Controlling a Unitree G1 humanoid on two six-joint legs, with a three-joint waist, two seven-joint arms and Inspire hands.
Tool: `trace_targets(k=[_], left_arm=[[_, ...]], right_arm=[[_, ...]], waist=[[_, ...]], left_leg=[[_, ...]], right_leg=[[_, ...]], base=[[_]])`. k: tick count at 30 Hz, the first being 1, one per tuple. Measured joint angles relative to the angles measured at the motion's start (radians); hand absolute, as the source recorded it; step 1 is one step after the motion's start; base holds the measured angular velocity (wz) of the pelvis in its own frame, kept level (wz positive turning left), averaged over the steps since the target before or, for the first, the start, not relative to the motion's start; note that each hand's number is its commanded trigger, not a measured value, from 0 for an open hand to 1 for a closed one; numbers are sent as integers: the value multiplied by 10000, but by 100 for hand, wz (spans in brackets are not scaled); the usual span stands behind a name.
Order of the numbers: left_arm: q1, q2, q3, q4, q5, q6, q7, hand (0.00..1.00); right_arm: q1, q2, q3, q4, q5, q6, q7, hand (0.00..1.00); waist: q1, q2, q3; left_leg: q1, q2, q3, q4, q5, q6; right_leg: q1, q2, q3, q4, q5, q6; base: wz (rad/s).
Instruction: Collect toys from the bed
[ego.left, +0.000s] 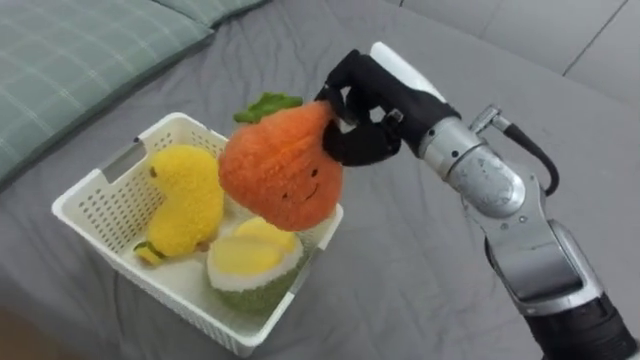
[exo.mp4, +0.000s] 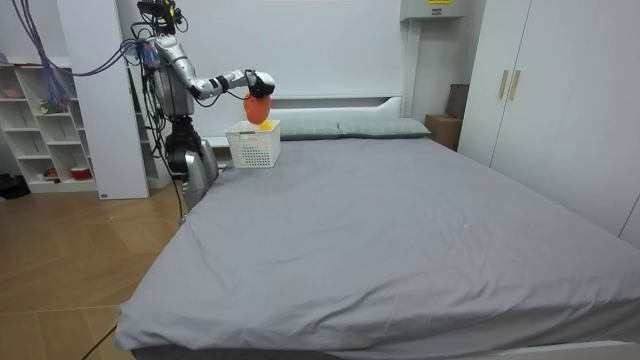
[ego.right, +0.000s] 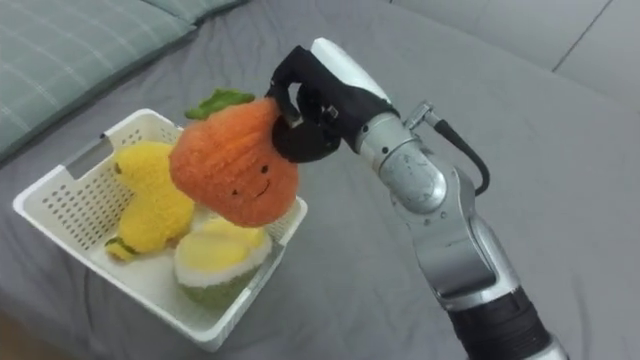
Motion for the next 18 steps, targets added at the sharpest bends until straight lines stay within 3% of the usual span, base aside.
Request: trace_targets(k=[5, 6, 7, 8, 9, 18], left_arm=[[-54, -8, 3, -29, -2, 130, 116, 0], [-60, -14, 3, -29, -1, 181, 116, 0], [-60, -16, 4, -29, -2, 199, 115, 0], [-77, -15, 1, -22, -3, 258, 111, 0], [-77, 5, 8, 0, -4, 308, 109, 0], [68, 30, 19, 94, 14, 496, -112, 0]], right_arm=[[-394, 154, 629, 643, -599, 205, 0, 100], [-394, 155, 714, 709, -677, 205, 1, 76], [-397, 155, 743, 764, -719, 203, 1, 60], [-443, 155, 806, 953, -781, 208, 1, 15], [-469, 157, 885, 1105, -816, 235, 1, 0], [-488, 68, 1002, 1437, -801, 322, 24, 0]], waist=[[297, -13, 12], [329, -17, 18], [367, -21, 17], [485, -43, 29], [587, -35, 55], [525, -72, 43]], left_leg=[[-370, -183, -573, 151, 130, -8], [-438, -234, -734, 166, 174, -4], [-500, -259, -809, 176, 195, -2], [-518, -286, -881, 188, 221, 1], [-553, -300, -928, 235, 220, 0], [-654, -363, -1076, 348, 262, -8]], right_leg=[[-109, -108, -470, 6, -42, 39], [-115, -128, -603, 0, -47, 46], [-123, -141, -675, -1, -51, 52], [-131, -155, -705, -2, -55, 58], [-130, -155, -713, -4, -55, 59], [-130, -172, -688, 9, -58, 62]], base=[[37], [34], [36], [22], [19], [6]])
